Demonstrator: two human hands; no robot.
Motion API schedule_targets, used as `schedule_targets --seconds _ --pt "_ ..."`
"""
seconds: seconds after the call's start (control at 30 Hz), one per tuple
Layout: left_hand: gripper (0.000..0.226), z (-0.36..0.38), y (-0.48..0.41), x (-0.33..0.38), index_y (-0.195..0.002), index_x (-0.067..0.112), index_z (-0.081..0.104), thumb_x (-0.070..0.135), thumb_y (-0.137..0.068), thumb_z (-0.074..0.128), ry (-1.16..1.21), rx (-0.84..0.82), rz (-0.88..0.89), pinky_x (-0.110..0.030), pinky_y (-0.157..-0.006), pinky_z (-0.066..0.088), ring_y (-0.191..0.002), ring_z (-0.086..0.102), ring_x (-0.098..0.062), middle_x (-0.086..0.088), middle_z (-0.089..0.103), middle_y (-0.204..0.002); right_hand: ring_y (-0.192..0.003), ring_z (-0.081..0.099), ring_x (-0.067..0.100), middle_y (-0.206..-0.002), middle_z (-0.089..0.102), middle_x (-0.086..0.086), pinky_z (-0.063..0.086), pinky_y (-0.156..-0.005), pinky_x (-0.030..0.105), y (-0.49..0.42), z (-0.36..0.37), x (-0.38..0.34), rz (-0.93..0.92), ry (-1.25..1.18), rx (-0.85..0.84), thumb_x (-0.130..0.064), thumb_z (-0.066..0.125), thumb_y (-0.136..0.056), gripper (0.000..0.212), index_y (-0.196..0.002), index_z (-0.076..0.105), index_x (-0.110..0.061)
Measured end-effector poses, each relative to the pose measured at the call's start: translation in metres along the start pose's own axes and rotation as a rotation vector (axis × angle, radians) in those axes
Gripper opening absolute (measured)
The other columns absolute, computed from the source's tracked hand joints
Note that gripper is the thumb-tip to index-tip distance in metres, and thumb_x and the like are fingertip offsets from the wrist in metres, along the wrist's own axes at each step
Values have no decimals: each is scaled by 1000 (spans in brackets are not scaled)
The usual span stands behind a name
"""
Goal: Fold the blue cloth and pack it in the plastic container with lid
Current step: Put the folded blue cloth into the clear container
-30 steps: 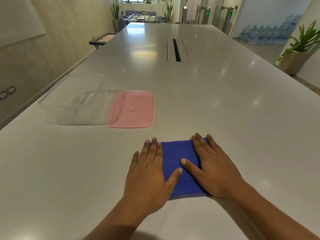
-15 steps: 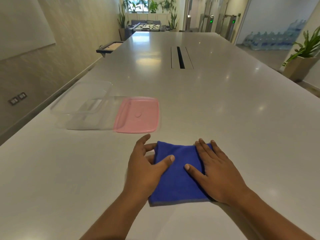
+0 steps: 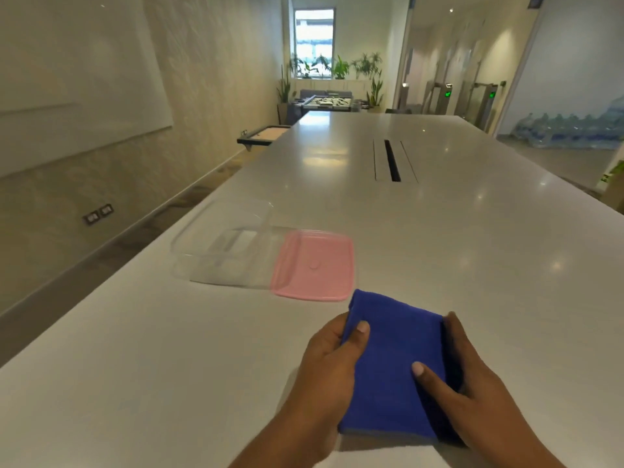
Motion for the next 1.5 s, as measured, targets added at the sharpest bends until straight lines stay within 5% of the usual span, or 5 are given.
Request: schedule_targets --seconds 0.3,0.57,0.63,0.77,1.5 --pt "33 -37 14 46 -108 23 74 36 -81 61 490 53 131 -53 -79 60 -97 72 -36 -13 75 -110 -118 60 20 -132 64 5 41 -101 36 22 64 -47 262 -785 -96 -25 83 -58 107 -152 32 -18" --pt "30 -117 32 72 -93 23 80 30 -67 65 590 64 236 -46 -75 62 -91 75 -33 -12 77 -104 -65 76 25 -84 79 10 56 -42 37 21 116 -133 262 -1237 -149 -15 92 -32 109 -132 57 -37" --pt "29 -137 34 80 -90 24 81 14 -64 75 519 59 292 -39 -67 63 -86 76 -30 -12 79 -99 -85 76 19 -112 74 0 60 -52 36 8 125 -143 235 -1159 -95 -18 99 -10 122 -124 64 -40" --pt "38 -191 36 97 -87 31 80 10 -55 83 328 187 383 -29 -58 60 -81 77 -24 -11 80 -87 -81 72 17 -125 69 -17 57 -83 35 -10 122 -164 -7 -720 3 8 82 -57 78 -119 65 -36" --pt "16 -288 -105 180 -98 16 69 16 -82 74 -227 422 297 -21 -45 49 -48 65 -5 -3 73 -75 -100 65 19 -110 68 2 52 -84 26 -210 183 -300 -443 90 -166 7 60 -71 51 -114 68 -19"
Point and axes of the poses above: each hand's wrist, its own y-axis away from the middle knuckle, its own z-axis out of the palm, x = y × z, the point moved 7 cm from there along -y, towards the middle knuckle
